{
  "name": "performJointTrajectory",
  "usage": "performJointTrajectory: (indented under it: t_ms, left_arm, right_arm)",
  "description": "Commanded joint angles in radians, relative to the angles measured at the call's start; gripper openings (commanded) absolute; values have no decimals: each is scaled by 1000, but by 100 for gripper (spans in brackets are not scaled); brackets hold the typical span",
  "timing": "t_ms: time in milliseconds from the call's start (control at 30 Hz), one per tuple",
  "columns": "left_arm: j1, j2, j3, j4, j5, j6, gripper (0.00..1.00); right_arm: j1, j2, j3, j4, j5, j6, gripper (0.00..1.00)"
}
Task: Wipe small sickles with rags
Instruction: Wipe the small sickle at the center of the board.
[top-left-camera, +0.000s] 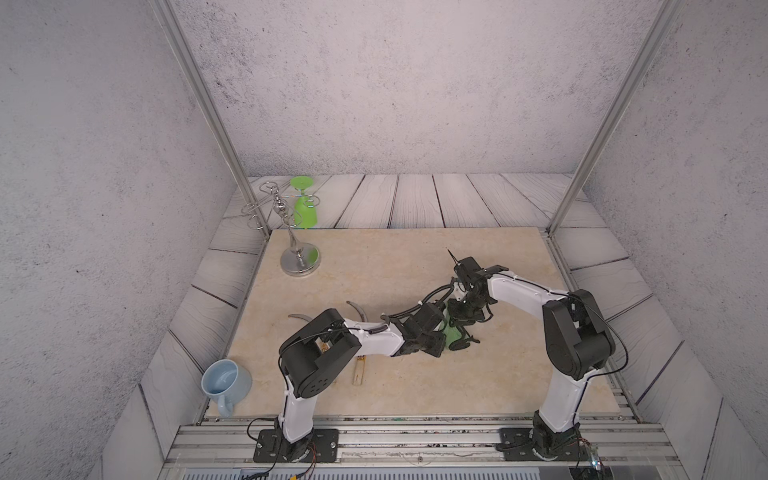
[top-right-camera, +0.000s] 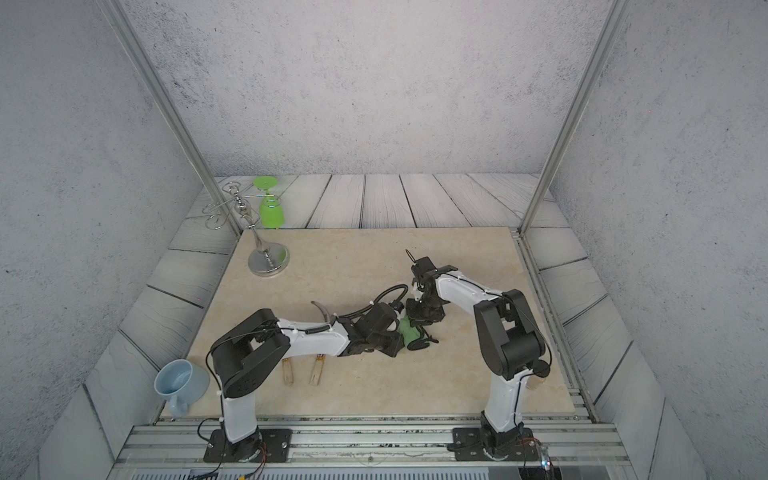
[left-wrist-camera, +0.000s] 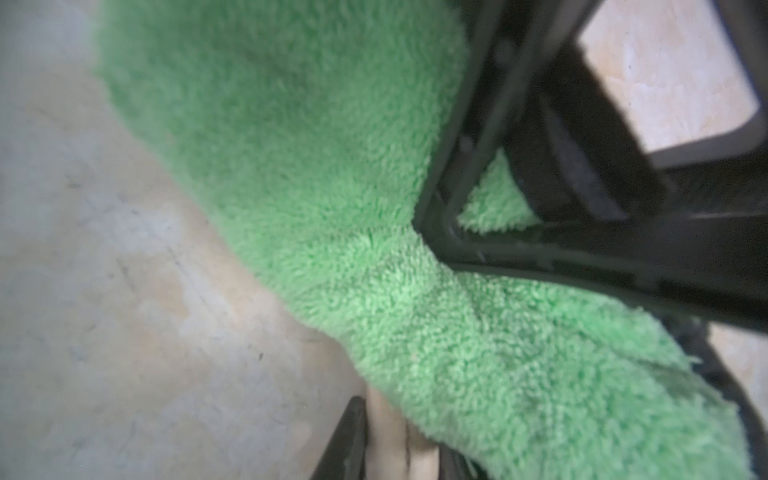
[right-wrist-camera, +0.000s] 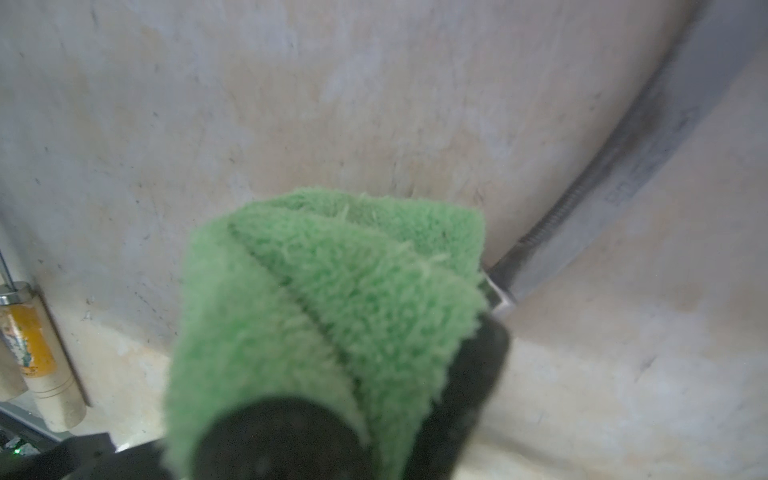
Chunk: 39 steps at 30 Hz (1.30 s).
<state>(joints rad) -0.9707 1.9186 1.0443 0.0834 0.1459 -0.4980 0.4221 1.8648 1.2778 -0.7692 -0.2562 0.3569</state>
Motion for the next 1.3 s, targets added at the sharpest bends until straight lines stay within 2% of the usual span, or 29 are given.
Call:
performJointTrajectory:
  t_ms: [0, 400, 767, 867, 1100, 1267]
  left_arm:
    - [-12, 0, -24, -37, 53, -2, 12]
    - [-12, -5, -27, -42, 52, -2, 12]
    - [-10, 0, -21, -47, 53, -5, 12]
    - [-10, 1, -21, -46, 54, -6, 12]
    - [-10, -1, -23, -45, 54, -7, 12]
    - [-10, 4, -19, -50, 57, -3, 12]
  right_arm:
    - [-44, 104, -4, 91, 325, -21, 16]
    - [-81, 80, 104, 66, 357, -18, 16]
    - [-64, -229, -14, 17, 99, -20, 18]
    - [-42, -275, -65, 9, 67, -2, 18]
    - [11, -224, -181, 119, 11, 58, 18]
    - [30, -143, -194, 156, 3, 68, 18]
